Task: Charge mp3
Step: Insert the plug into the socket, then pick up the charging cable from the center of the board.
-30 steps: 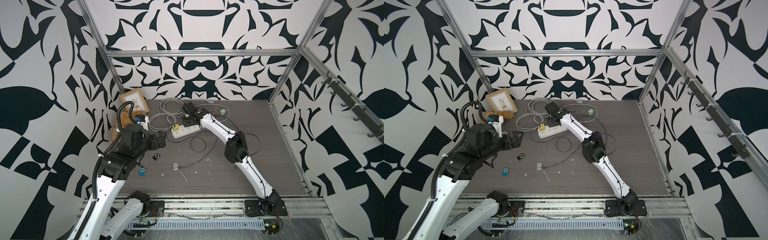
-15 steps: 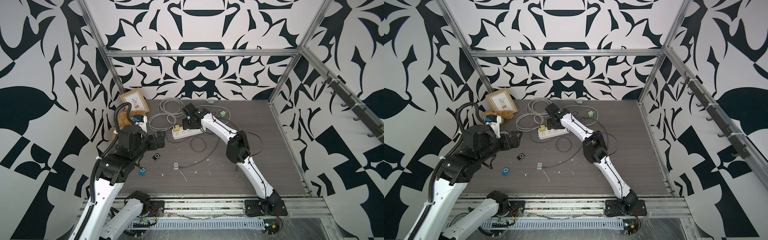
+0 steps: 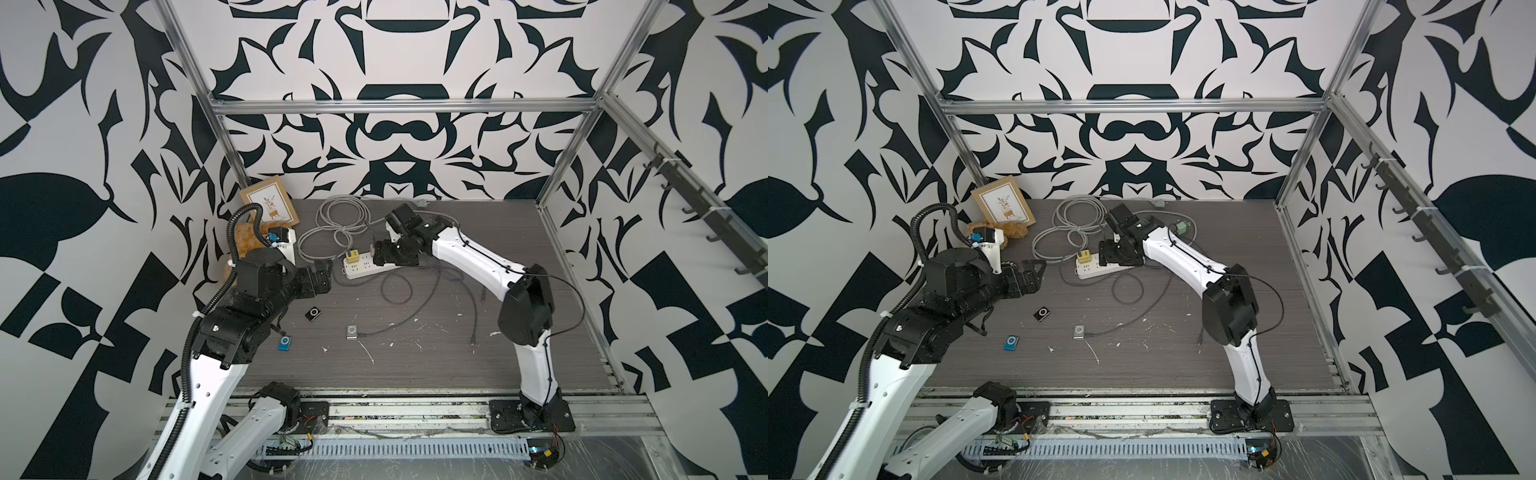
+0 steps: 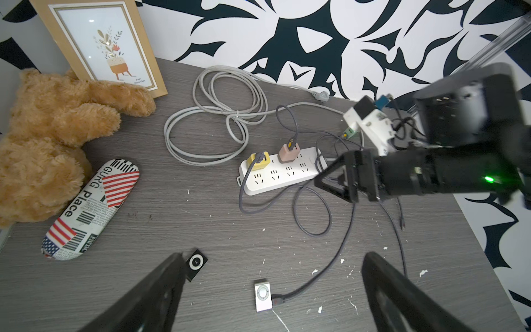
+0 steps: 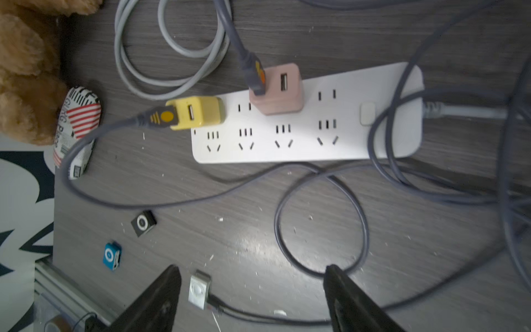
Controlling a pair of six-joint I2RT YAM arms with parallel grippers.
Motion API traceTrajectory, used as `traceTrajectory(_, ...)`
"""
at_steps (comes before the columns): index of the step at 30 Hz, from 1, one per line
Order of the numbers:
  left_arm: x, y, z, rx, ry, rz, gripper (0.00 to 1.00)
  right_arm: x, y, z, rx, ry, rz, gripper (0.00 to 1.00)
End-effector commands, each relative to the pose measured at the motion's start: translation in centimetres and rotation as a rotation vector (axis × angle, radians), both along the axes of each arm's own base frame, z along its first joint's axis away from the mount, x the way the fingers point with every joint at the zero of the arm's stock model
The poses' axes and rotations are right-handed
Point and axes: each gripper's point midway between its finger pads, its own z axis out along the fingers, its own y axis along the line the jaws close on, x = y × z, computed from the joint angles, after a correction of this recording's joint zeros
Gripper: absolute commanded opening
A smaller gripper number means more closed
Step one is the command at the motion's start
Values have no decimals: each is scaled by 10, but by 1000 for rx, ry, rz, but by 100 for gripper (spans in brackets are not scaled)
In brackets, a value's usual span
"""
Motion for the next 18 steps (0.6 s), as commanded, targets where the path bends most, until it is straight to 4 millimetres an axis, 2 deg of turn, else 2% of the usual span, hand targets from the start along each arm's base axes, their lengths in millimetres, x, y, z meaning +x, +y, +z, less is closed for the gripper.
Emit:
traceTrajectory(1,7,-17,11,-33,-56,-85,99,-13,-48,34,-4,-48,-8,81)
traceTrajectory(4,13,-38,16,-91,-92,-181,99,-3,-122,16,5,34,-117,69)
traceTrajectory(6,15,-54,18,-135,-96,-254,99,9,-153,4,11,41,-131,64)
traceTrajectory(8,18,-67,16,-178,-73,-304,100,25,-180,-16,-13,66,-131,56)
traceTrajectory(11,22,-79,11,-202,-44,-347,99,49,-189,-30,30,79,-113,49)
traceTrajectory(15,21,-88,6,-187,-34,-371,98,72,-175,-41,82,78,-76,47)
traceTrajectory(18,22,-85,1,-185,-28,-354,99,86,-170,-56,102,79,-86,45)
